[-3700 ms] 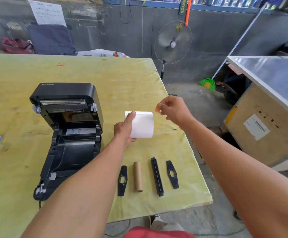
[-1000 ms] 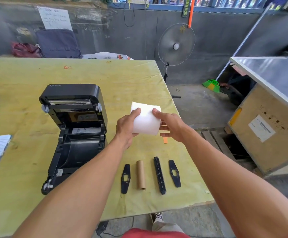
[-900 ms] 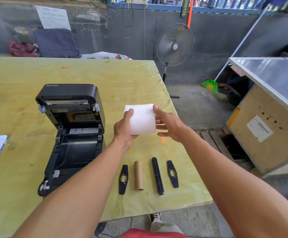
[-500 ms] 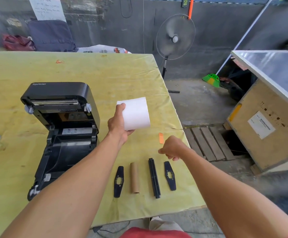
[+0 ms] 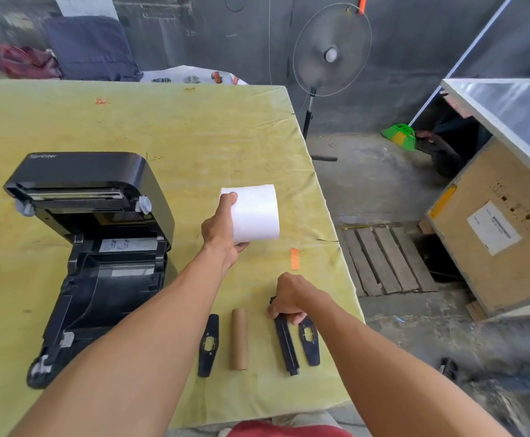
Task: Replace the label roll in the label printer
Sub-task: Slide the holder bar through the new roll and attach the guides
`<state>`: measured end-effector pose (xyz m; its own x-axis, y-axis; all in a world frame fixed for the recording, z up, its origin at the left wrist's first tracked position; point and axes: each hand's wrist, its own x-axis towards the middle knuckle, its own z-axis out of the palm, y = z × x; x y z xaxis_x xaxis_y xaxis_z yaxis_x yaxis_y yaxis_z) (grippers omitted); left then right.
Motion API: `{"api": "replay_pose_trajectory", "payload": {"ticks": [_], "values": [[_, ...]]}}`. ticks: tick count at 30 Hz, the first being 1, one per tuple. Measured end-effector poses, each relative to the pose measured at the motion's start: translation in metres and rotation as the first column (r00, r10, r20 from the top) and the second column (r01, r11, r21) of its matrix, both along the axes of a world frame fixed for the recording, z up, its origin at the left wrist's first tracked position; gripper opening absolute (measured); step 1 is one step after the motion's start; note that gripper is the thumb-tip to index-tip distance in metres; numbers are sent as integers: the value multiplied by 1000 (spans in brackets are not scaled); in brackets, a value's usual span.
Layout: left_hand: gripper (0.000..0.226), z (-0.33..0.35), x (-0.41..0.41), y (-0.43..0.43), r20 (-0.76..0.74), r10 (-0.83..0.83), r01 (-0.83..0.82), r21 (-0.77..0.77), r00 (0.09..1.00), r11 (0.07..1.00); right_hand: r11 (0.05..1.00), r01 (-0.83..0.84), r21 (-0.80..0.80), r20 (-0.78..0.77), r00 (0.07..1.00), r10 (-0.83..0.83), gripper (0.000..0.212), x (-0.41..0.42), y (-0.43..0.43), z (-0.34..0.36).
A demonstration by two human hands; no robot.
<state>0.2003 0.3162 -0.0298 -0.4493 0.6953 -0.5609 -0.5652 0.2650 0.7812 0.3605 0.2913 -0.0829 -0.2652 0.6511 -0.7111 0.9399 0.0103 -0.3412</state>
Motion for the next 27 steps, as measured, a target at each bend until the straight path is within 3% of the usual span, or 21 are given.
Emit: {"api": "replay_pose_trajectory", "payload": {"ticks": [4, 10, 13, 16, 21, 27], "values": [[40, 0, 0, 4, 0, -2, 2, -10, 1000, 1000, 985, 121, -126, -107, 985, -134, 18, -1, 10, 3], [43, 4, -6, 6, -16, -13, 13, 15, 1000, 1000, 911, 358, -203, -331, 851, -408, 19, 6, 48, 32], [44, 10, -12, 8, -17, -12, 13, 36, 1000, 999, 856, 472, -211, -411, 751, -516, 21, 20, 71, 55], [42, 19, -18, 9, -26, -11, 12, 52, 1000, 999, 727, 662, -184, -524, 560, -642, 20, 35, 89, 78], [41, 35, -26, 10, -49, -7, 10, 66, 999, 998, 546, 823, -157, -649, 331, -685, 31, 40, 102, 109], [39, 48, -29, 5, -60, -20, 26, 92, 998, 995, 573, 810, -122, -728, 319, -607, 36, 23, 90, 123]]}}
